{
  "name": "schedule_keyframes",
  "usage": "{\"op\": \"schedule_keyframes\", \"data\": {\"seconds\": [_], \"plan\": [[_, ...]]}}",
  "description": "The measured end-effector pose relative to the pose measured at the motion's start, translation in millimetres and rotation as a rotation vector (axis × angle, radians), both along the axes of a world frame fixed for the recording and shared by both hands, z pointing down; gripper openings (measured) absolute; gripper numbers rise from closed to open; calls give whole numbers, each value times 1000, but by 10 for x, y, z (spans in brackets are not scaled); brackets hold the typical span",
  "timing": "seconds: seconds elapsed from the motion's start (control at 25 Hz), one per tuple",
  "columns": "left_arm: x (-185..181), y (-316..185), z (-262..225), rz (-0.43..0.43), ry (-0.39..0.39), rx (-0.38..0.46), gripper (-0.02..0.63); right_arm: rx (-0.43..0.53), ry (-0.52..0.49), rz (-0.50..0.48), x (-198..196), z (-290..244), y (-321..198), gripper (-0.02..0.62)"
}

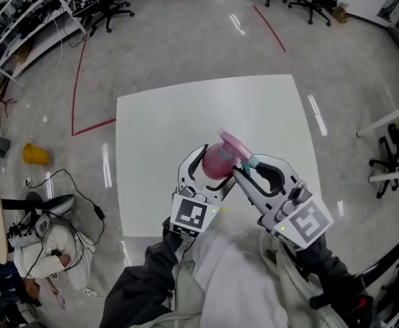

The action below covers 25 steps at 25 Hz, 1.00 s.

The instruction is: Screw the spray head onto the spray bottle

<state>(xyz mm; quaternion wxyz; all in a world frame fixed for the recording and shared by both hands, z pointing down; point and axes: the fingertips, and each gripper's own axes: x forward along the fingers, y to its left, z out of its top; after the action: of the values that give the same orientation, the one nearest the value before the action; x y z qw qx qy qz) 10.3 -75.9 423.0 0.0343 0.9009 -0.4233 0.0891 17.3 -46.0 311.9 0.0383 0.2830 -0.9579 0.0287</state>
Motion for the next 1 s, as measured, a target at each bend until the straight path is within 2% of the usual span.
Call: {"op": "schedule_keyframes", "data": {"seconds": [0.2, 0.32, 0.44, 0.52, 0.64, 0.72, 0.8, 0.88, 1.0], "plan": [[22, -39, -18, -45, -55, 19, 405, -57, -37, -54, -35, 5, 163, 58], [-1, 42, -114, -26, -43, 56, 405, -49, -102, -161, -110, -99, 357, 145], [8, 203, -286, 61, -30, 148, 405, -26, -89, -293, -76, -134, 608, 165], [42, 288, -389, 136, 10, 188, 405, -62, -109, -364, 23, -147, 689, 166], [9, 364, -436, 175, 140, 122, 405, -138, -227, -402, 246, -238, 700, 164], [-6, 443, -472, 225, 203, 88, 405, -107, -264, -359, 388, -283, 602, 164], [35, 575, -499, 335, 198, 91, 405, -30, -231, -310, 401, -306, 442, 136], [124, 685, -502, 432, 161, 105, 405, -3, -154, -327, 333, -238, 381, 121], [249, 753, -499, 482, 167, 85, 405, -10, -112, -383, 234, -160, 404, 123]]}}
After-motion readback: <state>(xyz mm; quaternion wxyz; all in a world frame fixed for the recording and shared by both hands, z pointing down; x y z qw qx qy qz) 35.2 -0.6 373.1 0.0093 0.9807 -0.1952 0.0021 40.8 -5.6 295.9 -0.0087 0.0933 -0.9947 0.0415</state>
